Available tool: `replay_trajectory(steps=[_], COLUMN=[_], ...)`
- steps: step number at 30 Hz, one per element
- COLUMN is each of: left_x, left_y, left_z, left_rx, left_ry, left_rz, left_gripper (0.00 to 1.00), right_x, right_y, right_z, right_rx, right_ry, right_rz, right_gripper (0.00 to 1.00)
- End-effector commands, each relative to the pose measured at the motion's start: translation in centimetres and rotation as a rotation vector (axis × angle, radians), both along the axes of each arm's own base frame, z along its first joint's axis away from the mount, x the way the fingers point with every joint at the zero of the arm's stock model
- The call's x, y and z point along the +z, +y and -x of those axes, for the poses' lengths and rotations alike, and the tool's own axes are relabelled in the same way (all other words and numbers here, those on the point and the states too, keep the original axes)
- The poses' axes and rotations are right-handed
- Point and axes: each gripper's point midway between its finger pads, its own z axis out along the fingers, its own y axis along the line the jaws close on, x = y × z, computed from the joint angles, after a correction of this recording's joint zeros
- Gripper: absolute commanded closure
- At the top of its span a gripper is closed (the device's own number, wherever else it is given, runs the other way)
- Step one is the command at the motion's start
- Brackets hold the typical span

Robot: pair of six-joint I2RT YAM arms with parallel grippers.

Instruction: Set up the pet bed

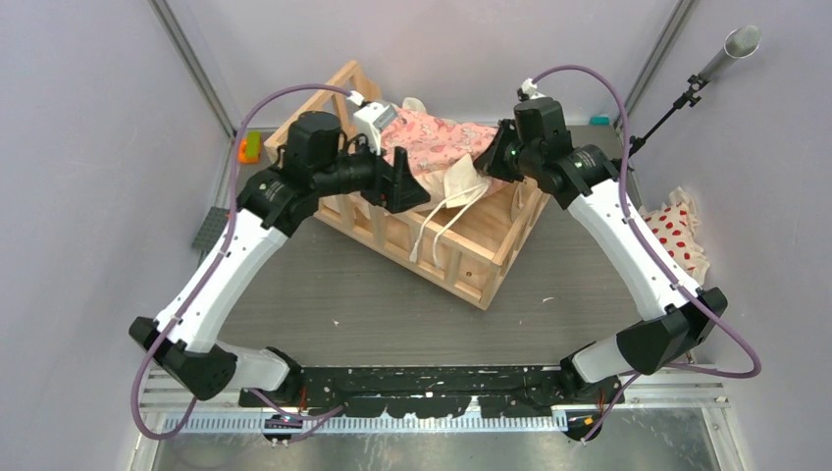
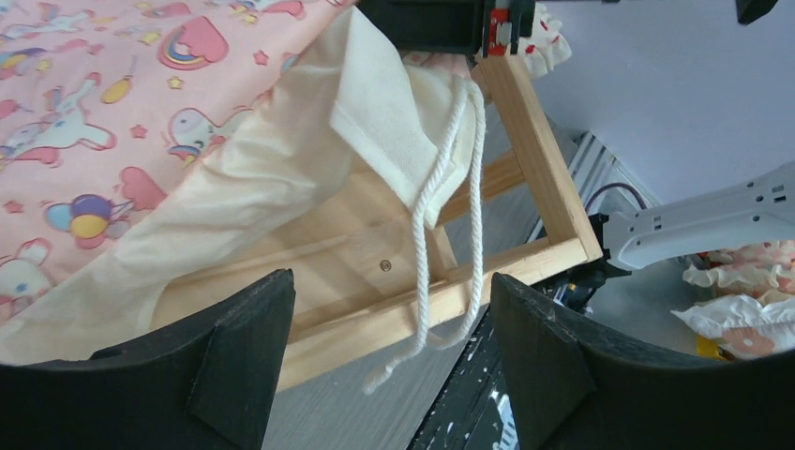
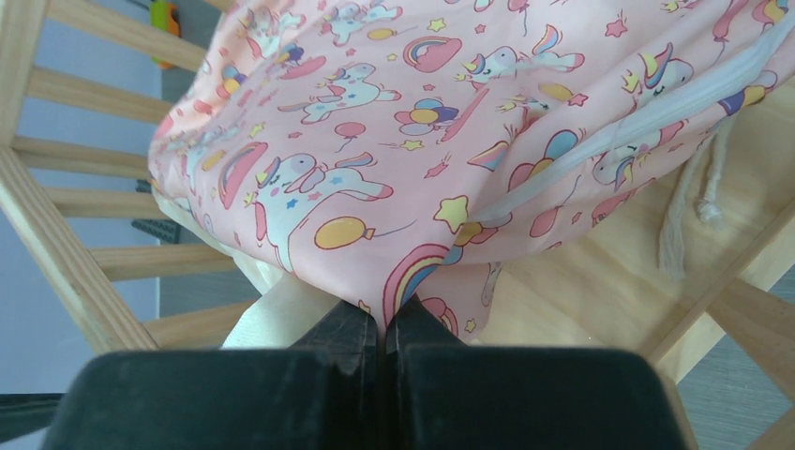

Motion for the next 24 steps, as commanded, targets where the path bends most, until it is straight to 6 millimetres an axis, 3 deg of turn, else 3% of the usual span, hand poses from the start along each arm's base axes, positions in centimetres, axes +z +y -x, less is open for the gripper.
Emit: replay_trajectory(steps=[1, 7, 13, 24], left_x=[0.9, 0.1, -2.1, -5.6], left_y=[-2.9, -5.9, -8.0, -8.6], left_z=[0.2, 1.4, 2.4, 3.2], left_rx=[-0.105, -0.213, -0.277, -0.252], left_ry=[-0.039, -0.023, 0.011, 0.034], left_rz=[0.038, 0.060, 0.023, -0.090], left_gripper=[0.21, 0.19, 0.18, 0.31], right_x=[3.5, 3.3, 3.2, 2.7], right_y=[0.8, 1.0, 1.1, 1.2], right_z=[-0.7, -0.6, -0.4, -0.3], right_rx=[0.010, 0.020, 0.026, 0.029], right_ry=[-0.057, -0.042, -0.036, -0.020], right_rz=[-0.101, -0.110, -0.117, -0.116], right_gripper=[1.00, 0.99, 1.00, 0.99])
